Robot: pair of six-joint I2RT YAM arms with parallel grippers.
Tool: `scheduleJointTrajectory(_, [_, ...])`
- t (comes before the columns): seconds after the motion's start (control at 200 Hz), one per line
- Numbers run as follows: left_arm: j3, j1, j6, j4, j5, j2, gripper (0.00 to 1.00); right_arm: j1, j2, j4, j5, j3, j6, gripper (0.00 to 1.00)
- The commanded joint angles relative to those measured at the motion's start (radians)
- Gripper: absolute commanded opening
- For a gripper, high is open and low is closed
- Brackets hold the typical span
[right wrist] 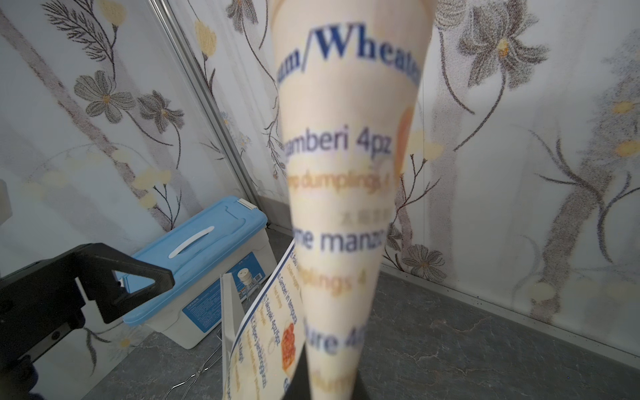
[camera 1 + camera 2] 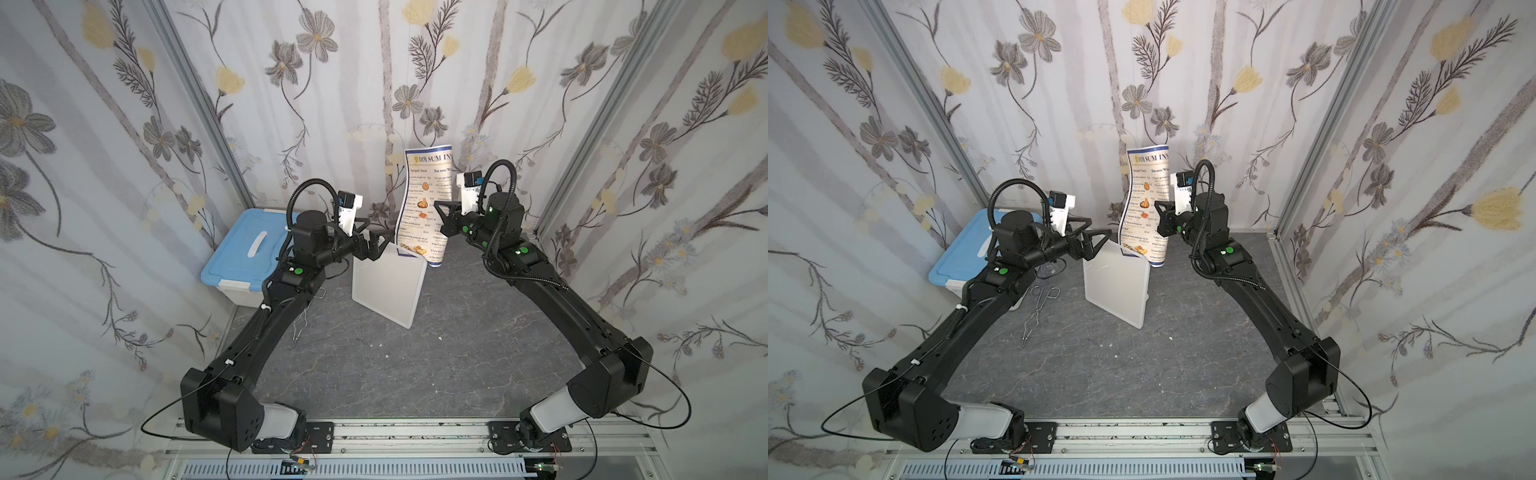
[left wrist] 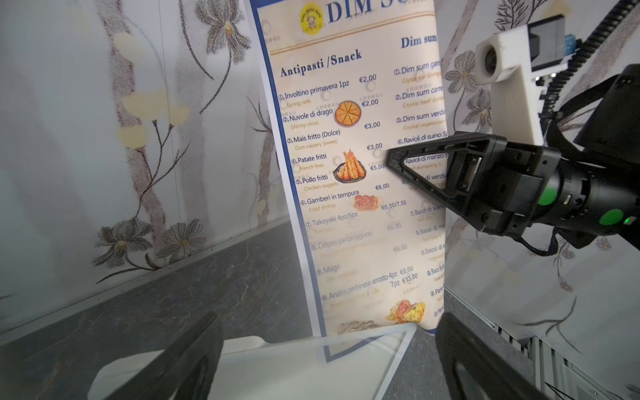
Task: Insert the menus into the narrow rack
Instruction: Insert the menu into the narrow rack.
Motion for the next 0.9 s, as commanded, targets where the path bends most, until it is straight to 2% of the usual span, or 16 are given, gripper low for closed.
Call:
scheduleJointTrajectory(0.0, [0.101, 0.027, 0.044, -0.02, 0.187, 0.068, 0.98, 0.001, 0.008, 0.067, -0.003, -0.008, -0.009, 0.04])
scheduleJointTrajectory(0.275, [0.351, 0.035, 0.051, -0.117, 0.4, 0.282, 0.99, 0.0, -0.01, 0.133, -0.001, -0.057, -0.011, 0.04])
scheduleJointTrajectory(0.565, [0.472, 0.031, 0.091, -0.192, 0.433, 0.378, 0.97, -0.005, -0.011, 0.136, -0.007, -0.058, -0.022, 0.06])
scheduleJointTrajectory(0.809, [0.641, 0.028, 0.111, -0.31, 0.472, 0.515, 0.89, -0.007, -0.008, 0.13, -0.03, -0.049, -0.035, 0.06])
scheduleJointTrajectory(0.894, [0.7, 0.026, 0.128, -0.363, 0.483, 0.557, 0.82, -0.008, -0.004, 0.13, -0.036, -0.046, -0.04, 0.06])
